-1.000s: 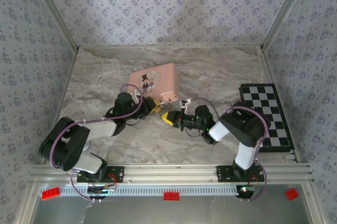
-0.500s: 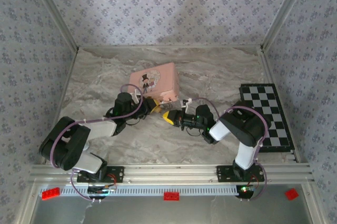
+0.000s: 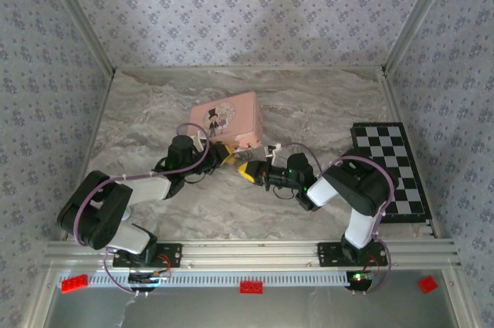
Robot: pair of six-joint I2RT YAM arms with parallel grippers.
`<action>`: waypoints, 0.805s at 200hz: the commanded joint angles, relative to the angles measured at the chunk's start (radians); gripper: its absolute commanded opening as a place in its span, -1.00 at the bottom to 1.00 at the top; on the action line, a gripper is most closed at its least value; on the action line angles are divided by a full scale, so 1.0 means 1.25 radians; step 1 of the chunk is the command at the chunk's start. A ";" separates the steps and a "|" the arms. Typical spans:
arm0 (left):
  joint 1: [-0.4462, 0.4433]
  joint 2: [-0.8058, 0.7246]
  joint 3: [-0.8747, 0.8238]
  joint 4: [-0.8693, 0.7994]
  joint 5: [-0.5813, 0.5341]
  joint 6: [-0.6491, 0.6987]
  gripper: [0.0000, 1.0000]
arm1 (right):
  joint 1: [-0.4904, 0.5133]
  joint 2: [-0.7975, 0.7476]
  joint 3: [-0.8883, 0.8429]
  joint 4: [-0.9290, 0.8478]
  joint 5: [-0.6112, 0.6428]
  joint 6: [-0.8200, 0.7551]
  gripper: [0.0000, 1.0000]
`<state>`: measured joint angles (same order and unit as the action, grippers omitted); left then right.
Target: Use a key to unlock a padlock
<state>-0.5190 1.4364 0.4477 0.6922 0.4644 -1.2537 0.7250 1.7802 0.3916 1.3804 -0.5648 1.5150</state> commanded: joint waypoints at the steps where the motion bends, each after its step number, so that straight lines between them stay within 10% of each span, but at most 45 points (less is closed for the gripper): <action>1: -0.008 -0.003 0.012 0.075 0.083 -0.005 -1.00 | 0.001 -0.008 0.013 0.014 0.009 0.003 -1.00; 161: -0.042 -0.054 0.004 0.063 0.077 0.007 -1.00 | -0.014 0.014 0.035 0.014 0.013 0.007 -1.00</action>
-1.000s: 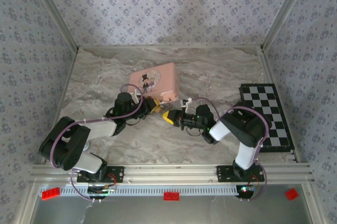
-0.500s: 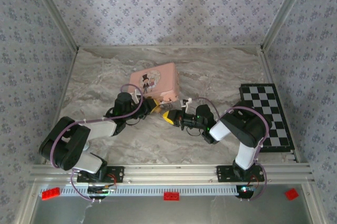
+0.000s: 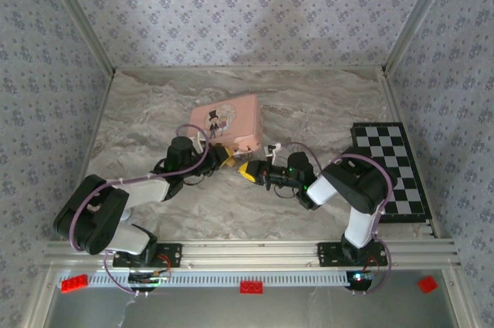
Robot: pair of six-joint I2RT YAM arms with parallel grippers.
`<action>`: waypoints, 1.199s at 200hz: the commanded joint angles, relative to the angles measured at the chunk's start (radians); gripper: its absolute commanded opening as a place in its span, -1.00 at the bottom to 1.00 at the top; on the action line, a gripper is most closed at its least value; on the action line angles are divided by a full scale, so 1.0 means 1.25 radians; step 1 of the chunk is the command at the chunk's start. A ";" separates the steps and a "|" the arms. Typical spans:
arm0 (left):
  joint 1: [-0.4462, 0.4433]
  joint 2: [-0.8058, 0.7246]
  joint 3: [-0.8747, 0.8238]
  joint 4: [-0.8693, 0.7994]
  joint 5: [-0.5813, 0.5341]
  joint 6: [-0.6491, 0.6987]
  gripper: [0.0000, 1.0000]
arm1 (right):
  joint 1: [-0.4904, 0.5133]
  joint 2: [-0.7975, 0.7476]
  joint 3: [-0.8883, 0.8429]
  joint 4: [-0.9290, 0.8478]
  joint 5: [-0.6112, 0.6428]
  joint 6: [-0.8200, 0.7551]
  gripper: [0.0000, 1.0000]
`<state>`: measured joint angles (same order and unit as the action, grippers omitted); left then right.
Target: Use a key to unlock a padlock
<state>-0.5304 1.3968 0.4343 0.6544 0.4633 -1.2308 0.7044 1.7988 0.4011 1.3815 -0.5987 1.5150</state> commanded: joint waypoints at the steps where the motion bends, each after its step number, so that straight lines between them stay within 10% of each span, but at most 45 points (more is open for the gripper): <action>1: -0.033 -0.023 0.015 0.094 0.078 -0.011 -1.00 | 0.002 -0.001 0.028 0.013 0.041 0.008 -1.00; 240: -0.066 0.009 0.025 0.124 0.021 -0.027 -1.00 | -0.016 -0.017 -0.035 0.013 0.106 0.003 -1.00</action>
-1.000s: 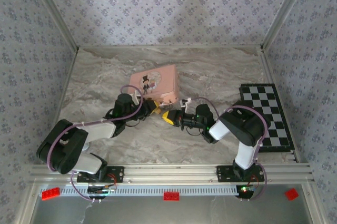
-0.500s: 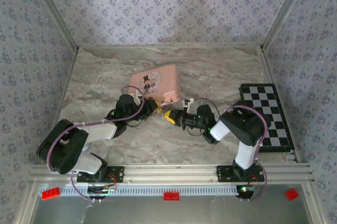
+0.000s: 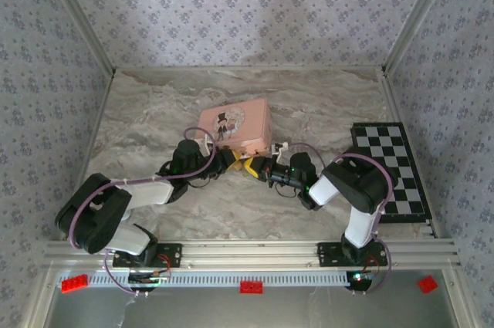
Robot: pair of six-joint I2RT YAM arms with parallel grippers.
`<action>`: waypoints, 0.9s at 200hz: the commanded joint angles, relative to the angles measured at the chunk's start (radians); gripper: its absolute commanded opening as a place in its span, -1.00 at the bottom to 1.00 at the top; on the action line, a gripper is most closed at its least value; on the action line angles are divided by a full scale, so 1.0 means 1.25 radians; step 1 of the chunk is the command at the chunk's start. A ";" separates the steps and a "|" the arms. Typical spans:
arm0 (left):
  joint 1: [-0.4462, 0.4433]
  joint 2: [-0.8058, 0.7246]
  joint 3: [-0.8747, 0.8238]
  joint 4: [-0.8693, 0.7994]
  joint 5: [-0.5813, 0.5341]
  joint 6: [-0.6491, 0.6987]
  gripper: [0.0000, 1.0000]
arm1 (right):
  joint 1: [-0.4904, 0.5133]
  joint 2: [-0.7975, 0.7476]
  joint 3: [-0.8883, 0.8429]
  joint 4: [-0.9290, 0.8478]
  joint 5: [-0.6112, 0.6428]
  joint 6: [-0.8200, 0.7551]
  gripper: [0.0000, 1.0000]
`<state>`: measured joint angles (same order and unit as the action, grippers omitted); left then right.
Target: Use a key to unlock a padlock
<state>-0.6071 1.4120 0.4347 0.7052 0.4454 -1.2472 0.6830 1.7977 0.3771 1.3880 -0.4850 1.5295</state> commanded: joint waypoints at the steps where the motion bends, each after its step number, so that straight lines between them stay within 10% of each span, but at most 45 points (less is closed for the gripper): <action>1: -0.004 -0.003 0.024 0.083 0.035 -0.014 -1.00 | 0.001 -0.016 -0.017 0.008 0.016 -0.010 -1.00; 125: 0.049 0.094 0.001 0.188 -0.009 -0.072 -1.00 | 0.016 -0.037 -0.061 0.002 0.002 -0.045 -0.15; 180: 0.040 0.064 -0.015 0.176 0.001 -0.070 -1.00 | 0.038 -0.035 -0.011 0.007 -0.002 -0.040 -0.22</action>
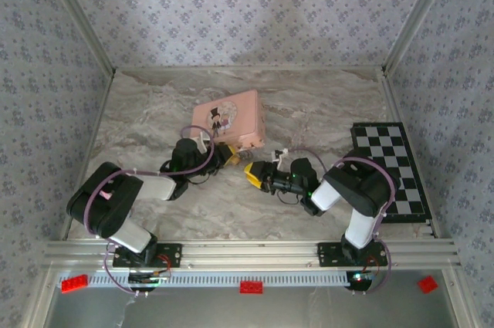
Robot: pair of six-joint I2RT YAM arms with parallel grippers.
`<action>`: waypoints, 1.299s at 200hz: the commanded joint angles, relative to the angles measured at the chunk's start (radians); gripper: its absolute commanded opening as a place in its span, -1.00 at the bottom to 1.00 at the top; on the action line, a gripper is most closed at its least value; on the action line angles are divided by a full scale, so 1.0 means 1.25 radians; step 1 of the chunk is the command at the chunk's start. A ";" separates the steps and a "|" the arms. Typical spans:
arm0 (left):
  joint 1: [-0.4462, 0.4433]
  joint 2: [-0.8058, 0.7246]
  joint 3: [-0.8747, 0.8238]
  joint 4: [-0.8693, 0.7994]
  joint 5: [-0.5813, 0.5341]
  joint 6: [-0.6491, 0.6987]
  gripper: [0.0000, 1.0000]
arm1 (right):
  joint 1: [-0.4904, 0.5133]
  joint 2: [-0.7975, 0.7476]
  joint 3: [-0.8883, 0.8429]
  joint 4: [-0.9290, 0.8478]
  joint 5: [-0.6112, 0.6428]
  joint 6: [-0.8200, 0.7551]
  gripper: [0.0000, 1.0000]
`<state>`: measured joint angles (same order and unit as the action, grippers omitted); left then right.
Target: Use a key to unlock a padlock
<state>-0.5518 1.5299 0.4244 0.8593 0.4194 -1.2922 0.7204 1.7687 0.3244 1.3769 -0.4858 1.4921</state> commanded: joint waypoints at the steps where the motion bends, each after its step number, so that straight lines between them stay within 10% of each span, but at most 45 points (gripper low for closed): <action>1: -0.003 -0.031 -0.007 0.051 0.021 -0.033 -1.00 | 0.008 -0.013 0.032 0.016 0.000 -0.011 -0.22; 158: -0.041 -0.064 -0.003 0.031 0.004 -0.034 -1.00 | 0.004 0.009 0.042 0.016 0.005 0.016 -0.95; 260: -0.148 -0.057 0.066 -0.030 -0.013 -0.004 -1.00 | -0.031 0.007 0.054 0.016 -0.004 0.030 -1.00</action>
<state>-0.6701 1.4807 0.4500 0.7517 0.2687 -1.2903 0.6876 1.7790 0.3542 1.3586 -0.5014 1.5150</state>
